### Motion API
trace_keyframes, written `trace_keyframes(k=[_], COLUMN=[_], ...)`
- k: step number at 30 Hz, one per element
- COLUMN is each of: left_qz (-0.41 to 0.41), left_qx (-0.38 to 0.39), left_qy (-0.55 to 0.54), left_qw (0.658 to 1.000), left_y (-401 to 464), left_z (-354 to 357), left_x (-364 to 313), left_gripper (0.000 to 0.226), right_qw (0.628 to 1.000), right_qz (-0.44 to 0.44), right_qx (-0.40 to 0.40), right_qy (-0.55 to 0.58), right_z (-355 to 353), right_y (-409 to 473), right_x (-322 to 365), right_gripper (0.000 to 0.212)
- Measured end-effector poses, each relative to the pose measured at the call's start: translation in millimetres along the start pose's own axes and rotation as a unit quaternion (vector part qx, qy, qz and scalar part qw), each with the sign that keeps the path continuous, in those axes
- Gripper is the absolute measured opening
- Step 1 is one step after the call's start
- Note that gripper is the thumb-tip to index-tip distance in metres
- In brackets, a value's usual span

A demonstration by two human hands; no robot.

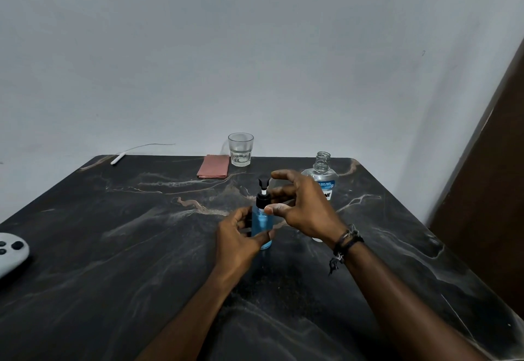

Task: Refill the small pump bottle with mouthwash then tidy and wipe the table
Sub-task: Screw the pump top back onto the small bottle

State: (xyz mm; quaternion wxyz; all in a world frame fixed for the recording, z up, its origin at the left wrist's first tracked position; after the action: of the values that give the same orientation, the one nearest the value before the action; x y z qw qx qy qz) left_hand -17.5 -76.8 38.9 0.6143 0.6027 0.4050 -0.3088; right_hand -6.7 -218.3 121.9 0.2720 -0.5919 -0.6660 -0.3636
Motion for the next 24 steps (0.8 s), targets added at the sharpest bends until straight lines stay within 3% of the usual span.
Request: trace_keyframes(k=[24], left_qz=[0.015], left_qx=[0.008], left_qy=[-0.012], left_qw=[1.000], left_y=[-0.6], left_z=[1.9], left_x=[-2.8], left_gripper=[0.052], right_qw=[1.000], right_qz=[-0.002], right_qx=[-0.023], right_qy=[-0.013], right_z=[-0.8], right_y=[-0.4], right_x=[-0.1], right_gripper=[0.070])
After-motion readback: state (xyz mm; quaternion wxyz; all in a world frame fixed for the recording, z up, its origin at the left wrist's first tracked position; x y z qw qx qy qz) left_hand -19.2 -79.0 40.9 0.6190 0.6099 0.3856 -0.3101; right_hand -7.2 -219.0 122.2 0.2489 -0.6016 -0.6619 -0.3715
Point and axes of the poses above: each hand's wrist, its own y-axis towards the middle knuckle, its own z-axis out of the palm, x = y × z, the point moved 9 cm from there along y, towards the middle knuckle, and after that the axes turned 14 degrees about z, right-handed, at the moved point
